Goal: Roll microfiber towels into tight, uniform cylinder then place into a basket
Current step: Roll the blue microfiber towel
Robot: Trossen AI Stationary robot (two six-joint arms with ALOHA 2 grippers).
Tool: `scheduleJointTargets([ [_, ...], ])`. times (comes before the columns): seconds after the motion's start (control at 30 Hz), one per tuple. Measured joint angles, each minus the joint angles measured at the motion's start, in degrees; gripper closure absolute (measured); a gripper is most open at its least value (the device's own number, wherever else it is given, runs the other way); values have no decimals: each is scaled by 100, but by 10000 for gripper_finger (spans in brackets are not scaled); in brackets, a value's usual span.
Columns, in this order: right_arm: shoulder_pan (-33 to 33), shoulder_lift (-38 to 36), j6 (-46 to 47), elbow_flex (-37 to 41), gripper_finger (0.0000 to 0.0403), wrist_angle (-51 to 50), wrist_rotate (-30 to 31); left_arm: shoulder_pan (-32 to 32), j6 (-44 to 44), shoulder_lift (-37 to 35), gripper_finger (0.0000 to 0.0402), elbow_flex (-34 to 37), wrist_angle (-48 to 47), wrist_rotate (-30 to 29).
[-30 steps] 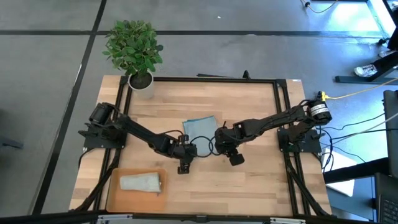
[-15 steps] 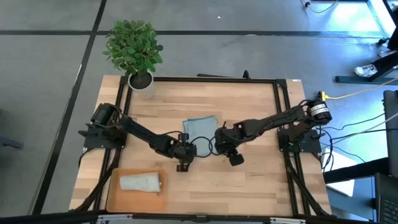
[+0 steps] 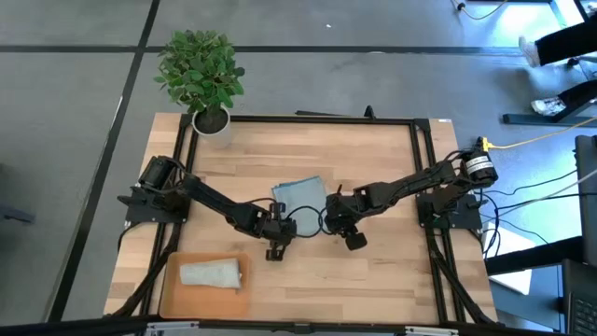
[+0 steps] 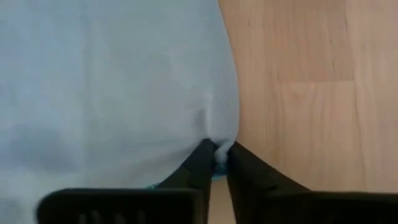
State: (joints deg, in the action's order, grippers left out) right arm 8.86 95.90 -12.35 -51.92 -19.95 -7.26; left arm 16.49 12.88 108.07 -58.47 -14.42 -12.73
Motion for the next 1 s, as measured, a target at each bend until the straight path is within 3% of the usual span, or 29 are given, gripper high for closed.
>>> scheduleJointTargets([
  [0.1,2,35,-16,130,249,313,285,-2,0,2,394,1,-15,22],
  [0.27,-2,39,-224,394,248,1036,573,-2,-4,7,394,3,-23,24],
  [0.57,2,153,-303,472,232,1068,715,-2,1,13,400,10,-33,31],
  [0.8,2,236,-312,468,222,1111,181,-4,2,13,400,12,-33,33],
  [1.0,11,511,-224,448,222,1119,407,-7,4,13,400,16,-22,35],
])
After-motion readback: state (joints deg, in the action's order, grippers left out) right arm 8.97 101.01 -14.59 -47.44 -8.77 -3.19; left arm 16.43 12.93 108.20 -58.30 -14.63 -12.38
